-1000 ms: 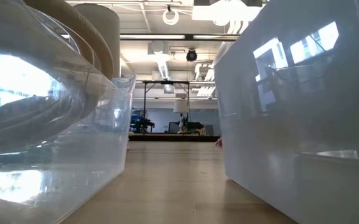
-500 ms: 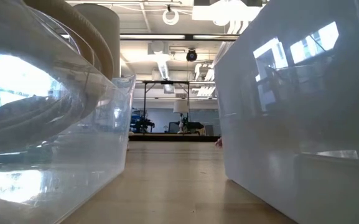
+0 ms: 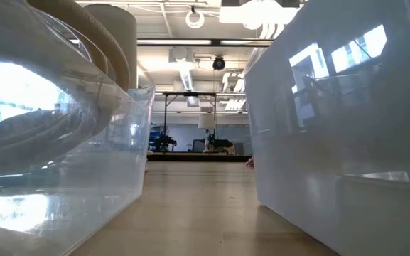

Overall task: Pick & Place USB Port
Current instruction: Put the bottom pink HDMI cable into the transparent bin

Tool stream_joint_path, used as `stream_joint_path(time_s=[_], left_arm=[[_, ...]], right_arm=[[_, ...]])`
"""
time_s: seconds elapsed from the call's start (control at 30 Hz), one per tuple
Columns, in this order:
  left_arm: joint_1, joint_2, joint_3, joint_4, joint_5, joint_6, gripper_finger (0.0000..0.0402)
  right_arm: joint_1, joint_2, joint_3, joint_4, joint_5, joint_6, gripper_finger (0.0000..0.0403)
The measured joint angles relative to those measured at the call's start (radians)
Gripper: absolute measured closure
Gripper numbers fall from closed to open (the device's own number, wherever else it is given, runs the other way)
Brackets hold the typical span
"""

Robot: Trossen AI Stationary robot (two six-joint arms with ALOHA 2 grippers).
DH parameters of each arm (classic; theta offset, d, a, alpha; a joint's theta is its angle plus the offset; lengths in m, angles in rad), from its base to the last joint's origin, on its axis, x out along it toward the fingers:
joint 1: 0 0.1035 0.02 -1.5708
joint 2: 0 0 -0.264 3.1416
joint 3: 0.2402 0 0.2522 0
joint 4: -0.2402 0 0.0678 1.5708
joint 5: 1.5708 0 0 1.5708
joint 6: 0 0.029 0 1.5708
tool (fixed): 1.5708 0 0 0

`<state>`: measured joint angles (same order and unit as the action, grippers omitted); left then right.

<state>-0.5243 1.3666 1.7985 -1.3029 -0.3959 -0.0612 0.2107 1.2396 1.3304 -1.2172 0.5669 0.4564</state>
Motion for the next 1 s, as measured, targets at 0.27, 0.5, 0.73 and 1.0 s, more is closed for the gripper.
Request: stream_joint_path(time_s=[0.27,0.5,0.73,1.0], left_arm=[[0.0,0.0,0.0,0.022,-0.098,-0.002,0.0209],[0.001,0.042,0.001,0.004,-0.139,-0.108,0.0209],[0.031,0.118,0.0,-0.164,0.024,-0.255,0.0209],[0.101,0.196,-0.043,-0.246,0.164,-0.099,0.0209]], right_arm=[[-0.158,0.005,0.0,-0.021,-0.157,-0.156,0.0254],[-0.227,0.005,0.0,-0.021,-0.242,-0.25,0.0254],[-0.231,0.005,0.0,-0.02,-0.258,-0.313,0.0254],[-0.223,0.005,0.0,-0.014,-0.294,-0.327,0.0254]])
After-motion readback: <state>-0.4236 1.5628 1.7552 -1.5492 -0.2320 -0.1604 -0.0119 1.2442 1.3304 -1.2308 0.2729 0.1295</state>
